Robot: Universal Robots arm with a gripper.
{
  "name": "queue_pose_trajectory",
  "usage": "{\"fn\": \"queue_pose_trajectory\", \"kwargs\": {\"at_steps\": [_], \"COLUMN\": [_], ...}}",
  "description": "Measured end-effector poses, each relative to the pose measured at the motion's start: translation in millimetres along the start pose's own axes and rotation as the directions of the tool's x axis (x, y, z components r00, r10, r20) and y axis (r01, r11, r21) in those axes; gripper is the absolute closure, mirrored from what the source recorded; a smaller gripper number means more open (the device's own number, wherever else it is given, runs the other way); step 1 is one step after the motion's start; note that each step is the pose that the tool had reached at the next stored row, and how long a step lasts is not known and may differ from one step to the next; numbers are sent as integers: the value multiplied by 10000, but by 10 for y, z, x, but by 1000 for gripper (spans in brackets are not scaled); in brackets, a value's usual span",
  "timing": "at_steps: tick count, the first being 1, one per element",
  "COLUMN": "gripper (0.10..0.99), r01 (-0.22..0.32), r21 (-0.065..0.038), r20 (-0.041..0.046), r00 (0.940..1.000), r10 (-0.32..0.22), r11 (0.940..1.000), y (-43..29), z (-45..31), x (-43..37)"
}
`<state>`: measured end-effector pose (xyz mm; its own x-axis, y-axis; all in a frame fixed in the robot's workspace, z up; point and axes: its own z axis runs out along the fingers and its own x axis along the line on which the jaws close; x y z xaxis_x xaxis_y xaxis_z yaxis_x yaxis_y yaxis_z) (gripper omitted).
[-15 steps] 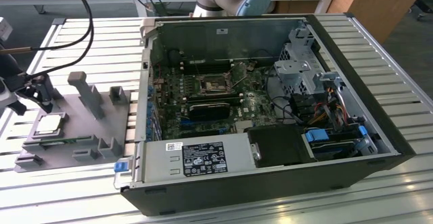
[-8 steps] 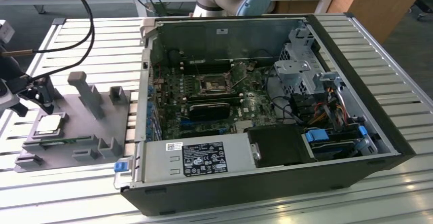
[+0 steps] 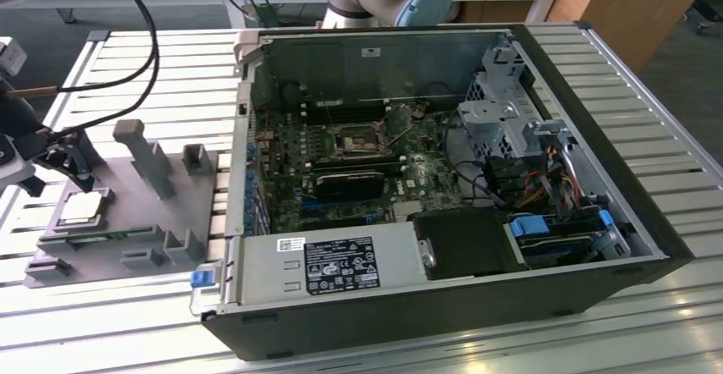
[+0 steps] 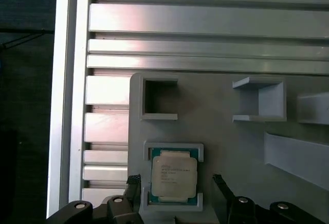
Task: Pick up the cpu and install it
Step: 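Pick up the cpu and move it towards the insertion slot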
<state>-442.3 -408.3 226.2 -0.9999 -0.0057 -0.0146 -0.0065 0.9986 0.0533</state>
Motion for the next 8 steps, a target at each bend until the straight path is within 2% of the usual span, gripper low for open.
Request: {"fn": "queue_pose_trajectory", "kwargs": {"at_steps": [3,8], "gripper": [427,427], "r01": [0,0], "r21": [1,2], "r20": [1,1], "r00": [10000,10000], "r10": [0,0], "r11": [10000,10000], "y": [-2,-8], "z": [27,114], "x": [0,1]}}
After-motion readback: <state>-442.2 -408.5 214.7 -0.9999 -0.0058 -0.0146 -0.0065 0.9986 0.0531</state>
